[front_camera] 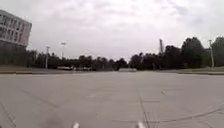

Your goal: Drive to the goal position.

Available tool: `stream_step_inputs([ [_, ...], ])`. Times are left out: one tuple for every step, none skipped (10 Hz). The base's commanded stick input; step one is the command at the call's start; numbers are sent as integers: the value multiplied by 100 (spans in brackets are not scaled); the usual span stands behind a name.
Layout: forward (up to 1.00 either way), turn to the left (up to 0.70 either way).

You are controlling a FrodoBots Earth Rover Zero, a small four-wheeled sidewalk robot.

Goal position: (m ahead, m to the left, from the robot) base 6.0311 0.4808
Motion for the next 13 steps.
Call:
stream_step_inputs([
  [85, 0],
  [85, 0],
  [85, 0],
  [85, 0],
  [85, 0],
  [85, 0],
  [85, 0],
  [85, 0],
  [85, 0],
  [85, 0],
  [85, 0],
  [85, 0],
  [85, 0],
])
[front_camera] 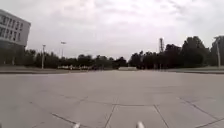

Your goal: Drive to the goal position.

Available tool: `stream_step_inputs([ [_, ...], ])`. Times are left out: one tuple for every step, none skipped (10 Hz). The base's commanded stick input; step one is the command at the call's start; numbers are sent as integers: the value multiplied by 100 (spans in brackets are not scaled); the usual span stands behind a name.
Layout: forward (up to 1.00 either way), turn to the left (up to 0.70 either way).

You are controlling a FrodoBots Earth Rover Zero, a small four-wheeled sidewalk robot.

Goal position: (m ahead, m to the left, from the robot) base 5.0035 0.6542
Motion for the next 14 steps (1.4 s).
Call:
stream_step_inputs([
  [85, 0],
  [85, 0],
  [85, 0],
  [85, 0],
  [85, 0],
  [85, 0],
  [85, 0],
  [85, 0],
  [85, 0],
  [85, 0],
  [85, 0],
  [85, 0],
  [85, 0],
  [85, 0],
])
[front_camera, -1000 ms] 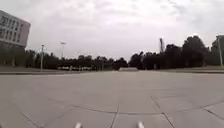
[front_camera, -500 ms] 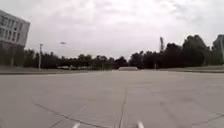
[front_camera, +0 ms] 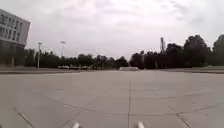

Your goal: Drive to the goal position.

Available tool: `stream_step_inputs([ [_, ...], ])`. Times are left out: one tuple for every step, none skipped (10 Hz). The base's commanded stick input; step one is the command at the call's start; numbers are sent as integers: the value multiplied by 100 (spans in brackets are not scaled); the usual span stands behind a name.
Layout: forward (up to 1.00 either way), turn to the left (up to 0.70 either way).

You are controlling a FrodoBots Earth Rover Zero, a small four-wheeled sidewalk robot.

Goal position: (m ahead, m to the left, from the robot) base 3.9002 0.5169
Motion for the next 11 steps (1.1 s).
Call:
stream_step_inputs([
  [85, 0],
  [85, 0],
  [85, 0],
  [85, 0],
  [85, 0],
  [85, 0],
  [85, 0],
  [85, 0],
  [85, 0],
  [85, 0],
  [85, 0],
])
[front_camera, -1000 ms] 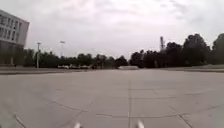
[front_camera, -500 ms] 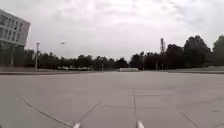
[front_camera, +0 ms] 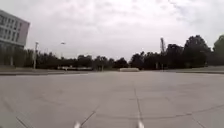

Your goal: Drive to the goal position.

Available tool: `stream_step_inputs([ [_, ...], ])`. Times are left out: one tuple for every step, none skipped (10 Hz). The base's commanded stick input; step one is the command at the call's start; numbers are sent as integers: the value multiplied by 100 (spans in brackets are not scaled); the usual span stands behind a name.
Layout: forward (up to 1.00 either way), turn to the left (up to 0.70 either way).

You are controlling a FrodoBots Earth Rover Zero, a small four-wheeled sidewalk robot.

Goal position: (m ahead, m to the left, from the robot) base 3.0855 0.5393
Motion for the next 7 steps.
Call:
stream_step_inputs([
  [85, 0],
  [85, 0],
  [85, 0],
  [85, 0],
  [85, 0],
  [85, 0],
  [85, 0],
])
